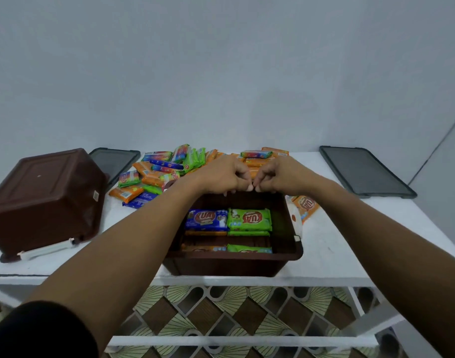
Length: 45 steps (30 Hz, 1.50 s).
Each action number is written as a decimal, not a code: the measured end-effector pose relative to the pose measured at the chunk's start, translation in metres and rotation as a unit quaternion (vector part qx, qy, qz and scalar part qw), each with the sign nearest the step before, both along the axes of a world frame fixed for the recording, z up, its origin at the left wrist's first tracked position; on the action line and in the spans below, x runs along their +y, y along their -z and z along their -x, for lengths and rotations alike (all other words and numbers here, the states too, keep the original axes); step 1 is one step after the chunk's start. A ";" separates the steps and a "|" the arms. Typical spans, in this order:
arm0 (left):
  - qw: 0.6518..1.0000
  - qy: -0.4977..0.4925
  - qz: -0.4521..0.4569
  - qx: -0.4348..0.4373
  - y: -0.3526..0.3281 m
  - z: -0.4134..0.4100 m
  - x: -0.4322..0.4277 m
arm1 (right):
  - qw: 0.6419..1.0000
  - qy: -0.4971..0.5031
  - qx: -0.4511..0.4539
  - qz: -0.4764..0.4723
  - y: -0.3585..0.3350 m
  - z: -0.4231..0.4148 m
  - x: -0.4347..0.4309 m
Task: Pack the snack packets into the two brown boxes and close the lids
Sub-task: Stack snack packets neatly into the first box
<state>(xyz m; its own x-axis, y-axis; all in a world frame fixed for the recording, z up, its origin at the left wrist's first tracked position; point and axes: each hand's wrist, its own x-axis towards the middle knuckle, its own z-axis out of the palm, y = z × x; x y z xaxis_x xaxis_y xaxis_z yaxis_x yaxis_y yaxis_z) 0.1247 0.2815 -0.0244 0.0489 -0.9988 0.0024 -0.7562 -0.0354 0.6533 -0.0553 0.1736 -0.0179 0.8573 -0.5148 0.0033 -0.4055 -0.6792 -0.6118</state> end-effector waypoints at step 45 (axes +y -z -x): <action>0.895 -0.195 -0.264 -0.302 0.069 0.003 -0.239 | 0.982 -0.056 0.130 0.122 0.087 -0.009 -0.250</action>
